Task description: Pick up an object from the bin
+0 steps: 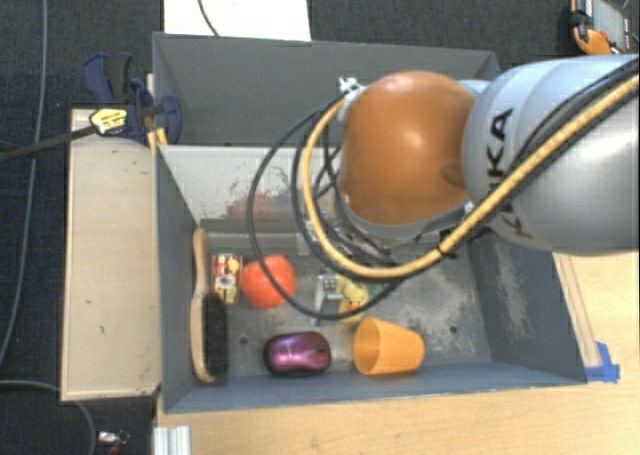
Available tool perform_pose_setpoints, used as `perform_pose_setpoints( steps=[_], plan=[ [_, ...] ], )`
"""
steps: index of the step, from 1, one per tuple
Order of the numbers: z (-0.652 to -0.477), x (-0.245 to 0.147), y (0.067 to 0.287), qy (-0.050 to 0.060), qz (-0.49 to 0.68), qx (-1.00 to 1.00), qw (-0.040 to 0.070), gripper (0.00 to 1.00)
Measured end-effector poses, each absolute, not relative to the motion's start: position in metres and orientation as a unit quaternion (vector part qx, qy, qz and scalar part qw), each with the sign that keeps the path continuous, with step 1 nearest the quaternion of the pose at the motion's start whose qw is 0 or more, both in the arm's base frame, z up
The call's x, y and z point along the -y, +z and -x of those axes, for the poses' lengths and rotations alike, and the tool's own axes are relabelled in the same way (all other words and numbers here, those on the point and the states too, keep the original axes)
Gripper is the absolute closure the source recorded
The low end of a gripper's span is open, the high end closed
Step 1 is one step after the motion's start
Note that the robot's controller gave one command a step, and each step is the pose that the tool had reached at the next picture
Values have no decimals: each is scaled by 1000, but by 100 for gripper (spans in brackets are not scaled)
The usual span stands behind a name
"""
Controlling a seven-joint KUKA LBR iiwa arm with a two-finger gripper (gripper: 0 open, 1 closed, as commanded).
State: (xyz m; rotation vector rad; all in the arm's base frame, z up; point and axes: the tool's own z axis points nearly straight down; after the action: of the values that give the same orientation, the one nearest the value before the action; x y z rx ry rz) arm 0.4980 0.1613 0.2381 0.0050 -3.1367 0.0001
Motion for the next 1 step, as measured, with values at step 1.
perform_pose_setpoints(
  steps=[1],
  plan=[
    [-500,-160,242,-1,2,1000,-1,0]
  ],
)
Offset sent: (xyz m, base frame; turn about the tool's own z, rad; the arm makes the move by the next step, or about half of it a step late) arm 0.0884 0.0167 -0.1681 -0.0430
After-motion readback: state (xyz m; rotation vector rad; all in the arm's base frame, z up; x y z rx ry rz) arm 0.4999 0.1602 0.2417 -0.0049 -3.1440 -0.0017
